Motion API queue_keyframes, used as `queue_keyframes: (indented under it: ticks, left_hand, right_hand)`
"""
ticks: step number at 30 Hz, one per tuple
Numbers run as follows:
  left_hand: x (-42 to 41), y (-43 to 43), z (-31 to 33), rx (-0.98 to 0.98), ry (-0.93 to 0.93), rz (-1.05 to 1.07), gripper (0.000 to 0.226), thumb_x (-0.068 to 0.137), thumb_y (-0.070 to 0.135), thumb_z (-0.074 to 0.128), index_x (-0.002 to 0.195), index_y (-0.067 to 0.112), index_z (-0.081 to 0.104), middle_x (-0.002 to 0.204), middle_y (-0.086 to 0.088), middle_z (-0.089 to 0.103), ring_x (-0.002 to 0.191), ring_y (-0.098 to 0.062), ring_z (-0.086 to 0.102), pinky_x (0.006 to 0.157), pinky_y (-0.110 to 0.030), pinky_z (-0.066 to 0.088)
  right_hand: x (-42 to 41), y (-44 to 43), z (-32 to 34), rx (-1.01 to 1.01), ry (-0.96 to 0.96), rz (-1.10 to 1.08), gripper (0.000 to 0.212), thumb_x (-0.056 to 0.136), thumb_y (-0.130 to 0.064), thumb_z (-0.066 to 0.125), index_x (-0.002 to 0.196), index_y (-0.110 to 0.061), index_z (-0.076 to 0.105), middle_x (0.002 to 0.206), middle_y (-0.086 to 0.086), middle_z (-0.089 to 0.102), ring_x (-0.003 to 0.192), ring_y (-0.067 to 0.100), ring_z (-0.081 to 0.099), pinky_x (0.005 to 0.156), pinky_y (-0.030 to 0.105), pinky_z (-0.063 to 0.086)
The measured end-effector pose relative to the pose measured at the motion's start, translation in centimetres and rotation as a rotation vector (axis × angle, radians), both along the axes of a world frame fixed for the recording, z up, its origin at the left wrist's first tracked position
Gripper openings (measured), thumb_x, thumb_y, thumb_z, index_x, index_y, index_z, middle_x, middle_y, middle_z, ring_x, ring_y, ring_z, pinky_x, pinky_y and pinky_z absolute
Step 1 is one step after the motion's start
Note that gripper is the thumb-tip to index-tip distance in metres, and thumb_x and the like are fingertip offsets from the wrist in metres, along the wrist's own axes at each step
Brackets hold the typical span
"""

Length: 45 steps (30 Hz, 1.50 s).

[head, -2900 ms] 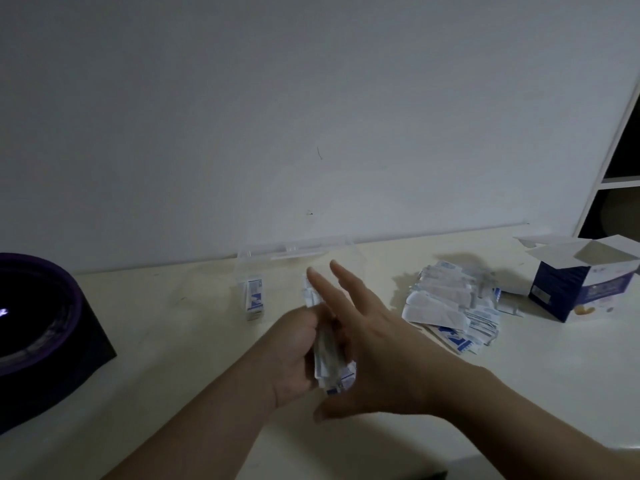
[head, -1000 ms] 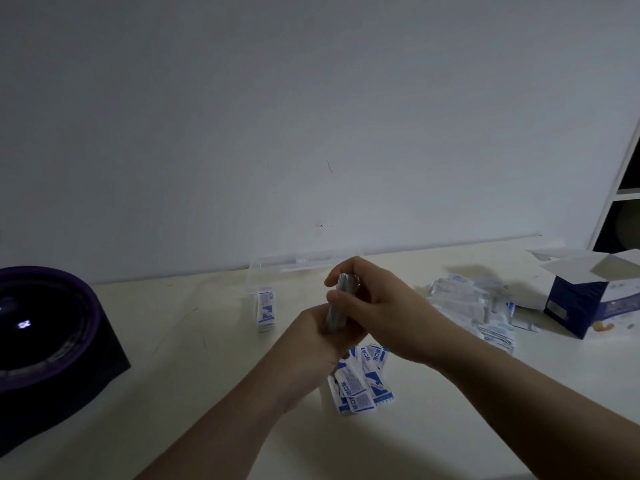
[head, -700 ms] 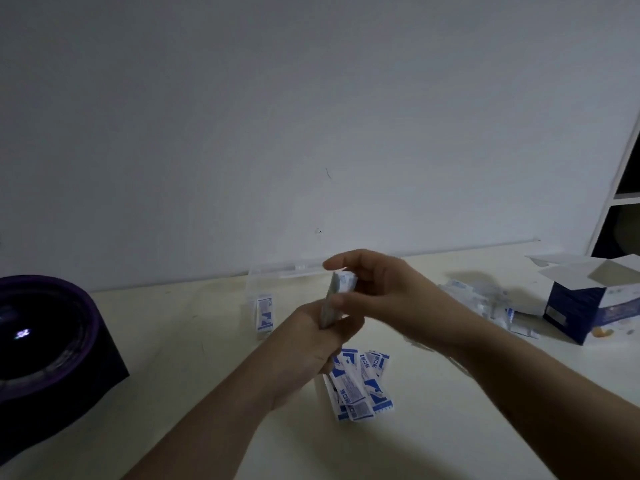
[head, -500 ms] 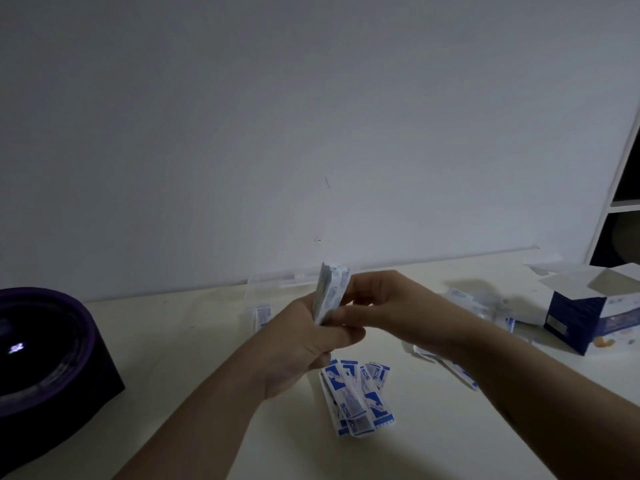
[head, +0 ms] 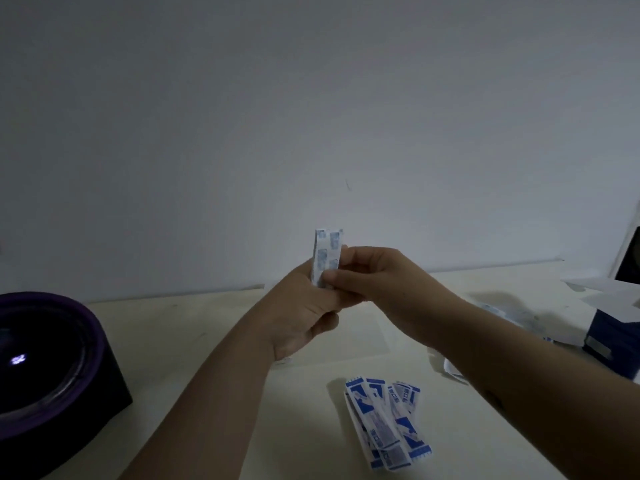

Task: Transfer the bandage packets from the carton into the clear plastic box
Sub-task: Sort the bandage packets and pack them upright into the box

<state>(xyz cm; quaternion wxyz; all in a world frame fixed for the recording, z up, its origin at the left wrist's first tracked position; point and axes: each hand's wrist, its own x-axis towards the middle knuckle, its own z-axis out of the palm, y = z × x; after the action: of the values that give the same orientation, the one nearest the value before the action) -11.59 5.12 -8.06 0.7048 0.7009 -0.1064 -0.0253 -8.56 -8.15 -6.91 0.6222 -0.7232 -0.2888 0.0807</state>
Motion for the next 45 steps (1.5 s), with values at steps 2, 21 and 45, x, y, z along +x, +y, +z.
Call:
queue_keyframes:
  ticks: [2, 21, 45]
  left_hand:
    - [0.6, 0.9, 0.0, 0.054, -0.045, 0.052, 0.029, 0.087, 0.002, 0.06, 0.108, 0.022, 0.06, 0.073, 0.012, 0.066, 0.065, 0.001, 0.059, 0.056, -0.016, 0.045]
    - [3.2, 9.1, -2.6, 0.9, 0.07, 0.281, 0.036, 0.091, 0.031, 0.058, 0.125, 0.019, 0.059, 0.098, -0.002, 0.068, 0.077, -0.007, 0.062, 0.081, -0.025, 0.049]
    - [3.6, 9.5, -3.0, 0.903, 0.084, 0.267, 0.041, 0.09, 0.029, 0.06, 0.129, 0.019, 0.056, 0.108, -0.002, 0.067, 0.089, -0.013, 0.064, 0.087, -0.033, 0.053]
  right_hand:
    - [0.6, 0.9, 0.4, 0.019, 0.003, 0.002, 0.015, 0.088, -0.008, 0.06, 0.099, -0.002, 0.068, 0.091, 0.007, 0.072, 0.081, 0.011, 0.067, 0.075, 0.019, 0.052]
    - [10.7, 8.8, -5.1, -1.234, 0.143, -0.054, 0.022, 0.085, -0.008, 0.065, 0.104, 0.002, 0.064, 0.092, 0.01, 0.061, 0.083, 0.018, 0.059, 0.087, 0.026, 0.051]
    - [9.0, 10.1, -4.9, -0.979, 0.493, -0.067, 0.028, 0.091, -0.005, 0.055, 0.117, 0.004, 0.058, 0.113, 0.019, 0.064, 0.106, 0.028, 0.064, 0.078, 0.031, 0.054]
